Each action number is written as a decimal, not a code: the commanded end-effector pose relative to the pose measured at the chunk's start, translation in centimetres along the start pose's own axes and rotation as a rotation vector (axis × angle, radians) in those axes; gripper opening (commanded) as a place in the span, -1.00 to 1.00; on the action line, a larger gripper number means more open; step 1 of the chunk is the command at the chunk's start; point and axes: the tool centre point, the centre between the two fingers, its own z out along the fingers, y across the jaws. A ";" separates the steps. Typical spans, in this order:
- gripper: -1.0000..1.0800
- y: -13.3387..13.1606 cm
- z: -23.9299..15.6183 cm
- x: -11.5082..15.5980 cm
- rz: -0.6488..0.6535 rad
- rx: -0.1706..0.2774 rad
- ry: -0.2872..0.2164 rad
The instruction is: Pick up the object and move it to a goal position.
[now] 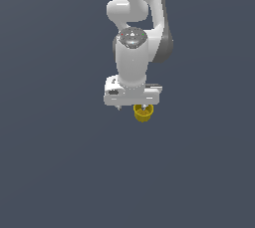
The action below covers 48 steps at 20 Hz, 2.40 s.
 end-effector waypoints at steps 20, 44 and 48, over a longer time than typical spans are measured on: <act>0.23 -0.1 1.5 -0.8 -0.067 0.028 -0.033; 0.23 -1.7 6.9 -3.3 -0.560 0.171 -0.057; 0.23 -2.0 7.6 -3.7 -0.623 0.192 -0.054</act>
